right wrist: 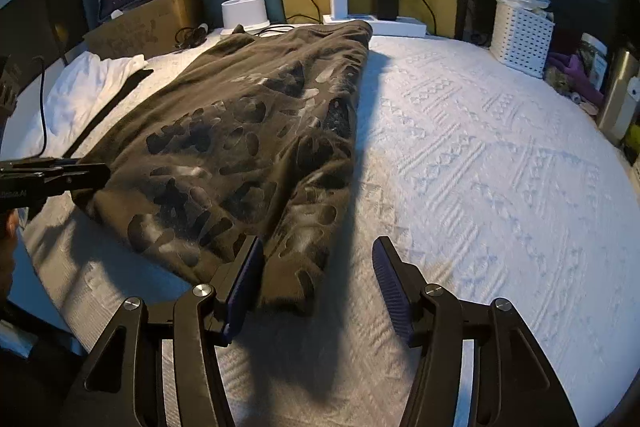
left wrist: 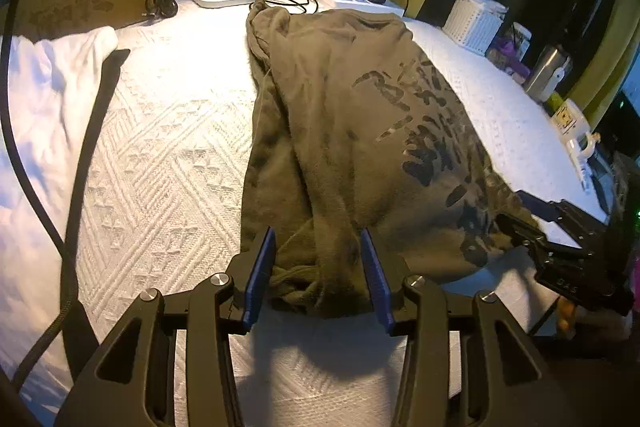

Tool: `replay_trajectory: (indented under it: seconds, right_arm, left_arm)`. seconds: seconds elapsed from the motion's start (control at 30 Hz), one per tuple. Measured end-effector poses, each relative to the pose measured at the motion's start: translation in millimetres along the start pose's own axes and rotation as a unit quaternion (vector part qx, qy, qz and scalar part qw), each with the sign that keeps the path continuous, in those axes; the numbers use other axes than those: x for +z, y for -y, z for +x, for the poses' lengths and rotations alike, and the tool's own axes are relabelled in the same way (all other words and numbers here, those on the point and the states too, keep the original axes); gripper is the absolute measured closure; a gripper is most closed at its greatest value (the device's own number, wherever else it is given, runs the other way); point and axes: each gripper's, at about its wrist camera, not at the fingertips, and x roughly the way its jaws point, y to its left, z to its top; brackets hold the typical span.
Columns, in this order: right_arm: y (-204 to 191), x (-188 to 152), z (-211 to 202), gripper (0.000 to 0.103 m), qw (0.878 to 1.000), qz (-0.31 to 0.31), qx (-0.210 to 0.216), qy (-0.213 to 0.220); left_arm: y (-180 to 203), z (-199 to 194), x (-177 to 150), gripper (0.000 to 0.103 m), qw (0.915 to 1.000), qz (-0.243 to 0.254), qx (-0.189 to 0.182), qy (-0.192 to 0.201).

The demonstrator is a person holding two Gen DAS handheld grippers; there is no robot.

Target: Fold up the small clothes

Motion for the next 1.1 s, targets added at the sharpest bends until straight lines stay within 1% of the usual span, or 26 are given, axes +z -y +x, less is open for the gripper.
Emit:
replay_trajectory:
  seconds: [0.07, 0.13, 0.23, 0.37, 0.47, 0.57, 0.8, 0.87, 1.03, 1.1]
  right_arm:
    - [1, -3, -3, 0.045, 1.0, 0.005, -0.01, 0.002]
    - [4, -5, -5, 0.045, 1.0, 0.013, -0.014, 0.001]
    - [8, -7, -8, 0.044, 1.0, 0.017, -0.023, -0.006]
    - [15, -9, -12, 0.044, 0.999, 0.024, -0.027, -0.017]
    - [19, -8, -13, 0.044, 0.999, 0.031, -0.03, -0.027]
    - [20, -6, -17, 0.044, 0.998, 0.034, -0.032, -0.03]
    - [26, 10, -25, 0.044, 0.998, 0.042, -0.039, -0.019]
    - [29, 16, -24, 0.044, 0.998, 0.043, -0.041, -0.017]
    - [33, 30, -16, 0.042, 0.998, 0.04, -0.039, -0.016]
    - [34, 36, -13, 0.042, 0.998, 0.038, -0.038, -0.016]
  left_arm:
    - [-2, 0, -2, 0.05, 1.0, 0.0, 0.007, 0.002]
    - [-7, 0, -2, 0.048, 0.9999, -0.005, 0.009, 0.001]
    - [-10, -4, -2, 0.048, 1.0, -0.007, 0.004, 0.001]
    - [-5, -16, 6, 0.048, 0.9995, 0.011, 0.016, 0.024]
    - [-5, -21, 16, 0.048, 0.9991, 0.013, 0.011, 0.039]
    - [-1, -19, 26, 0.048, 0.9987, 0.025, 0.01, 0.044]
    - [14, -5, 46, 0.048, 0.9971, 0.056, 0.034, 0.037]
    - [15, -2, 51, 0.048, 0.9968, 0.059, 0.041, 0.036]
    - [20, 2, 63, 0.048, 0.9959, 0.07, 0.042, 0.04]
    - [22, 5, 67, 0.048, 0.9947, 0.078, 0.053, 0.041]
